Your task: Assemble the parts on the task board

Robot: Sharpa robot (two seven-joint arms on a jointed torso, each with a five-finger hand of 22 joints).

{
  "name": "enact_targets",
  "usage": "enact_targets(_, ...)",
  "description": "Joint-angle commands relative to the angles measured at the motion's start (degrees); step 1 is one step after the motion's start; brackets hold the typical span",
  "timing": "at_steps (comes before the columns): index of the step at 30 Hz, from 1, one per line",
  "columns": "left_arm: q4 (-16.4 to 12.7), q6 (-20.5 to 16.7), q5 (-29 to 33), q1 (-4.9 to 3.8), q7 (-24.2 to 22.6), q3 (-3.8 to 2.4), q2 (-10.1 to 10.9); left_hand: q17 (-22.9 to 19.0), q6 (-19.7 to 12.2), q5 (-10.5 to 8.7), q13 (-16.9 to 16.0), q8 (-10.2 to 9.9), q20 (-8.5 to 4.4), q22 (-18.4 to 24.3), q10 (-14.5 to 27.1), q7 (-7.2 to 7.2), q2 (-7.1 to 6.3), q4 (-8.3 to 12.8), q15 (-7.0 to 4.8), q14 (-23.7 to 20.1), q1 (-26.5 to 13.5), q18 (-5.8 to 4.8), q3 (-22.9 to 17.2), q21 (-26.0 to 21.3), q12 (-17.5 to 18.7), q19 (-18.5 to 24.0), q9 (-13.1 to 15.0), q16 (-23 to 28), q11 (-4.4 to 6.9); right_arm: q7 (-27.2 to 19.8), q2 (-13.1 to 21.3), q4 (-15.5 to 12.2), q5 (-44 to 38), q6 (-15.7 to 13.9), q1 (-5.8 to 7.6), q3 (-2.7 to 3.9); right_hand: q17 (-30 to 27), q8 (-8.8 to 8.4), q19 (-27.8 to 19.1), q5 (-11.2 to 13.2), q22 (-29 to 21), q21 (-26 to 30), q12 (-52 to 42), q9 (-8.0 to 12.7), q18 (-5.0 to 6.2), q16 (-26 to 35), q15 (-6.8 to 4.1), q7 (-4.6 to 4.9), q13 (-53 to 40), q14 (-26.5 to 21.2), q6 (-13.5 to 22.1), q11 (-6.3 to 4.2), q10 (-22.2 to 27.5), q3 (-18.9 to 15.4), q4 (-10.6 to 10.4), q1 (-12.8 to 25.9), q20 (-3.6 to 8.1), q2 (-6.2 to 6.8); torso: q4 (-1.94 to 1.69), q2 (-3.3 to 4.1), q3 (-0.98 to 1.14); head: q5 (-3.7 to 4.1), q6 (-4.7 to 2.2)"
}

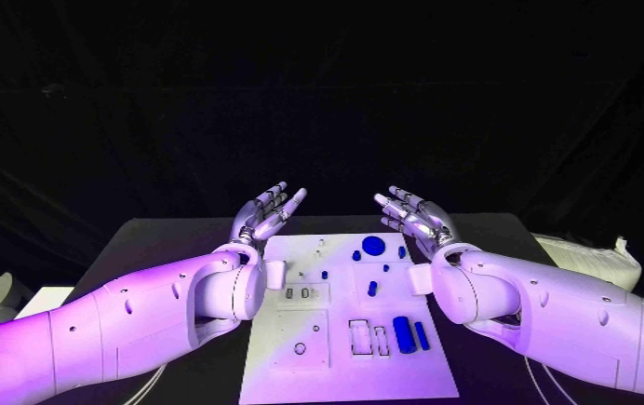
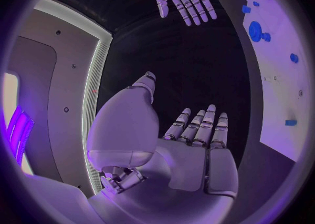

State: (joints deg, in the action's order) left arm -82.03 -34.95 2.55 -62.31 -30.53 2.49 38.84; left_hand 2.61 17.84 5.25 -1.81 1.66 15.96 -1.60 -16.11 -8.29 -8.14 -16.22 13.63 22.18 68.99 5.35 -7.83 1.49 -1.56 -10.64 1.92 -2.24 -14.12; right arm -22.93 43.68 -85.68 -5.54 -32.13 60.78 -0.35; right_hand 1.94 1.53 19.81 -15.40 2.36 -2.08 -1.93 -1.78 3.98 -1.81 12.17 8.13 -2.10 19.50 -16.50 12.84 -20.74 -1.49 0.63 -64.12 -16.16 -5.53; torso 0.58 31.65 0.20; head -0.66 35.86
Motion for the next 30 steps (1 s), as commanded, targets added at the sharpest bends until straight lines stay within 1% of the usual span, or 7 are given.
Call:
enact_targets(1,0.28,5.11,1.09,-0.16,-2.24,0.00,-0.24,0.19,1.07,0.42,-0.13,0.41,0.86,-0.15,-1.09,-8.13,-0.14,-0.77,0.48,1.48,2.83,1.21,-0.44,0.29,-0.35,-0.33,0.17,-0.41,-0.55,4.86,-0.24,0.69,-6.27,10.86,0.14,-0.02,0.29,0.50,1.93,-0.73,0.25,-0.60,-0.46,-0.30,1.28,-0.43,0.75,7.65,-0.27,3.35,-2.65,0.98,-3.40,-0.28,1.33,-4.41,-0.63,-0.32,0.02,0.01,0.00,0.00,0.00)
enact_targets(5,0.28,5.11,1.09,-0.16,-2.24,0.00,-0.24,0.43,2.10,0.24,-0.24,0.57,0.88,-0.30,-2.33,-8.29,0.62,-0.67,0.67,3.23,3.26,1.11,-1.21,0.55,-0.51,-1.01,0.28,-0.73,-0.77,6.00,-0.37,1.19,-7.53,13.25,0.21,-0.06,0.93,1.12,9.91,-0.60,1.28,-2.46,-1.29,-0.75,2.91,-1.55,1.05,7.99,-0.77,12.49,-7.96,1.41,-10.84,0.00,3.67,-7.51,-0.47,-0.11,0.02,0.01,0.00,0.00,0.00)
enact_targets(8,0.28,5.11,1.09,-0.16,-2.24,0.00,-0.24,1.18,6.30,-0.21,-0.66,1.29,0.86,-0.92,-7.25,-8.43,2.57,-0.18,0.83,9.37,4.95,0.96,-2.48,1.68,-1.20,-4.53,0.70,-1.99,-1.11,6.36,-0.42,1.35,-7.93,14.00,0.24,-0.07,2.38,2.84,21.17,-2.11,2.78,-5.99,-4.31,-1.71,5.31,-5.59,-0.88,7.85,-2.05,30.82,-17.88,0.42,-27.45,0.19,5.40,-9.54,-0.46,0.22,0.02,0.01,0.00,0.00,0.00)
enact_targets(9,0.56,6.21,1.19,-0.14,-3.22,0.01,1.05,1.57,8.99,-0.27,-0.92,1.81,0.81,-1.29,-10.44,-8.43,3.48,0.25,0.62,12.77,5.71,1.13,-2.88,2.38,-1.71,-6.73,0.97,-2.76,-1.14,5.11,0.76,2.88,-16.66,7.34,0.78,-0.04,2.31,3.35,22.72,-2.23,2.92,-6.66,-4.88,-1.95,6.00,-6.09,-1.55,7.40,-2.03,33.06,-21.32,-0.16,-29.64,0.41,5.99,-10.20,-0.41,0.17,0.24,0.66,0.03,0.44,0.10)
enact_targets(13,0.21,6.82,1.19,-0.14,-3.85,0.01,2.10,2.48,20.02,-0.49,-1.55,3.57,0.70,-3.38,-23.43,-7.87,5.49,2.70,-1.15,23.62,7.79,2.85,-2.67,6.85,-3.12,-20.75,1.71,-5.36,0.10,5.02,0.97,3.97,-22.01,5.31,0.94,0.05,1.73,4.21,27.98,-0.93,2.85,-8.42,-5.13,-2.22,6.62,-6.22,-3.58,5.56,-1.42,39.52,-33.69,-2.27,-35.97,2.17,8.34,-12.03,0.62,-0.20,0.31,0.76,0.01,0.51,0.25)
enact_targets(19,-1.91,8.29,1.20,-0.15,-4.12,0.01,4.49,3.38,35.16,-0.58,-2.32,6.32,-0.59,-5.19,-39.45,-5.27,6.84,5.29,-4.87,35.03,9.24,5.37,-1.45,12.39,-5.92,-36.39,2.63,-8.59,3.32,5.41,1.18,4.62,-28.43,4.92,1.64,0.23,1.74,2.94,30.99,0.04,2.21,-8.83,-3.56,-1.96,6.73,-5.03,-4.59,4.45,-1.41,42.87,-36.88,-3.28,-39.02,4.71,10.43,-12.33,1.68,-0.09,0.26,1.53,0.11,0.44,-0.09)
enact_targets(30,-9.17,11.42,1.20,-0.31,-2.62,-0.07,9.80,4.77,39.60,-0.53,-2.18,5.21,-2.83,-4.29,-46.25,-3.85,7.12,8.04,-7.03,41.45,11.20,5.26,-0.42,12.64,-5.44,-43.35,1.89,-8.61,5.16,8.38,1.86,6.08,-51.25,9.32,4.34,0.98,3.88,2.59,45.06,1.76,4.14,-15.48,-3.03,-2.18,6.56,-6.86,-9.25,2.02,-1.67,54.47,-42.28,-6.45,-48.39,9.82,14.98,-11.83,7.72,1.86,-0.45,4.87,0.06,0.37,-0.50)
